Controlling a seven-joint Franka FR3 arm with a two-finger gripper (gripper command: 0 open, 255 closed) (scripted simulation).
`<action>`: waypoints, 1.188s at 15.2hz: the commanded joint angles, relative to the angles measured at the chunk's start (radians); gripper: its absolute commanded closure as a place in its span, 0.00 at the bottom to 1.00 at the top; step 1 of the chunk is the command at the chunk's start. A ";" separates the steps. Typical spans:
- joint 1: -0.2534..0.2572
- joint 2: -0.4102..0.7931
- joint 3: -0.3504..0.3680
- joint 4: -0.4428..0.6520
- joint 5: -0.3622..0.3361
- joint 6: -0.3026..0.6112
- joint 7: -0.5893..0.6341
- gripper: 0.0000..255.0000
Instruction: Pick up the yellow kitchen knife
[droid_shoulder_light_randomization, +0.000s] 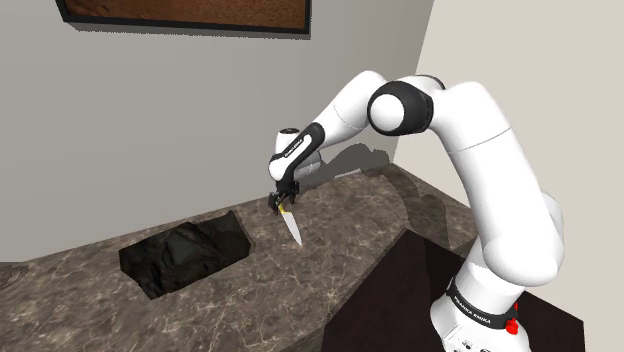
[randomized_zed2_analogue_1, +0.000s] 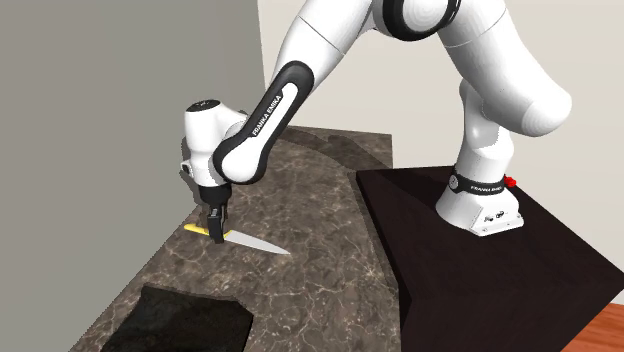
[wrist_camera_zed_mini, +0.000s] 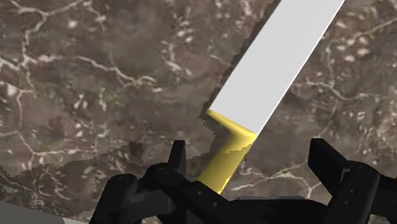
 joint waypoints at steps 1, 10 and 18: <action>0.000 0.021 0.001 0.006 0.001 0.015 -0.001 0.00; 0.000 0.028 0.002 0.009 0.001 0.020 0.000 1.00; 0.002 -0.028 -0.001 -0.008 -0.001 -0.019 0.002 1.00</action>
